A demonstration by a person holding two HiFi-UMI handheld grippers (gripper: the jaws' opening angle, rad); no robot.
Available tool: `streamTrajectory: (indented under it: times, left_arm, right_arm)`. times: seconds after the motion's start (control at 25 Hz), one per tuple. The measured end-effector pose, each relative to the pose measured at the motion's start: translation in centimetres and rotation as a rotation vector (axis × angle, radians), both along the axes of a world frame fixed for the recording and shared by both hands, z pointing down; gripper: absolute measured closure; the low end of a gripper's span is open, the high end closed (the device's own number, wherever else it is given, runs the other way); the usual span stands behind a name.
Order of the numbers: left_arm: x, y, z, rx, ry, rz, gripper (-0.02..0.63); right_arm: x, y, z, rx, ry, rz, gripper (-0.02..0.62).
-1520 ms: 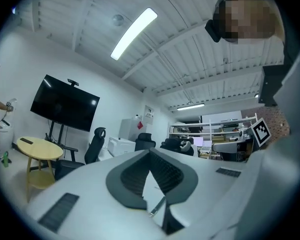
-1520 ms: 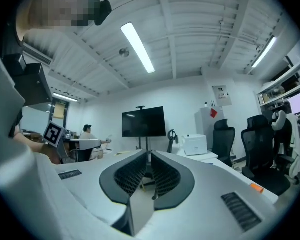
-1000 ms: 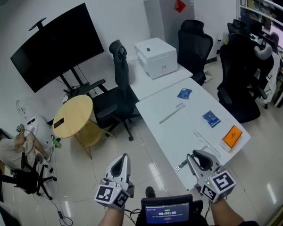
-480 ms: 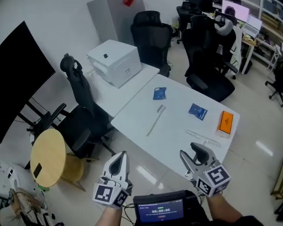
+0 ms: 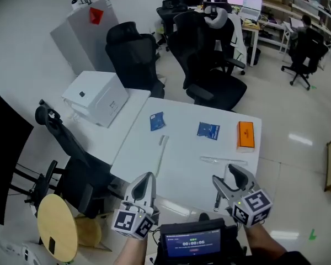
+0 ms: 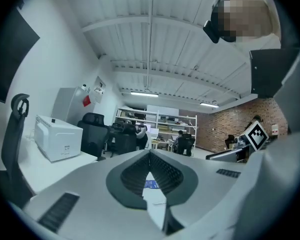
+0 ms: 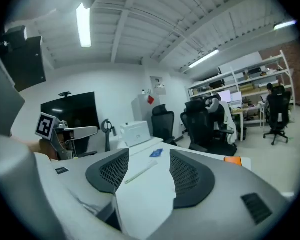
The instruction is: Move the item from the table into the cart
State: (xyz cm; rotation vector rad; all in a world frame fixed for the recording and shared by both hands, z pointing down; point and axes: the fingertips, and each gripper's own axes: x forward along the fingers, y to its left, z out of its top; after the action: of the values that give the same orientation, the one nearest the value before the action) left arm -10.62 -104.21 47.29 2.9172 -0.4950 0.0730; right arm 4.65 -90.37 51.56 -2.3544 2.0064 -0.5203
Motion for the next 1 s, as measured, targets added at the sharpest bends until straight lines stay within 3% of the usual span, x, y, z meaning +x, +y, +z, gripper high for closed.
streamTrajectory:
  times: [0.16, 0.36, 0.52, 0.72, 0.88, 1.0]
  left_arm:
    - [4.9, -1.7, 3.4, -0.097, -0.032, 0.064, 0.606]
    - [9.4, -6.8, 9.4, -0.112, -0.131, 0.161, 0.606]
    - [12.0, -10.6, 13.0, -0.119, -0.195, 0.276, 0.606]
    - [14.7, -14.4, 17.6, -0.175, -0.259, 0.401, 0.595]
    - [17.3, -13.0, 21.7, -0.225, -0.366, 0.485, 0.588]
    - [19.0, -11.4, 24.6, -0.244, -0.438, 0.502, 0.588]
  right_arm:
    - [4.3, 0.0, 2.7, -0.056, -0.024, 0.114, 0.311]
    - [8.1, -3.0, 8.5, -0.182, -0.087, 0.314, 0.311]
    - [8.8, -6.4, 13.8, -0.29, -0.125, 0.434, 0.311]
    - [9.3, -10.7, 20.0, -0.412, -0.169, 0.496, 0.311]
    - [10.7, -10.6, 24.5, -0.525, -0.185, 0.492, 0.311]
    - [11.8, -9.5, 27.5, -0.585, -0.232, 0.486, 0.312]
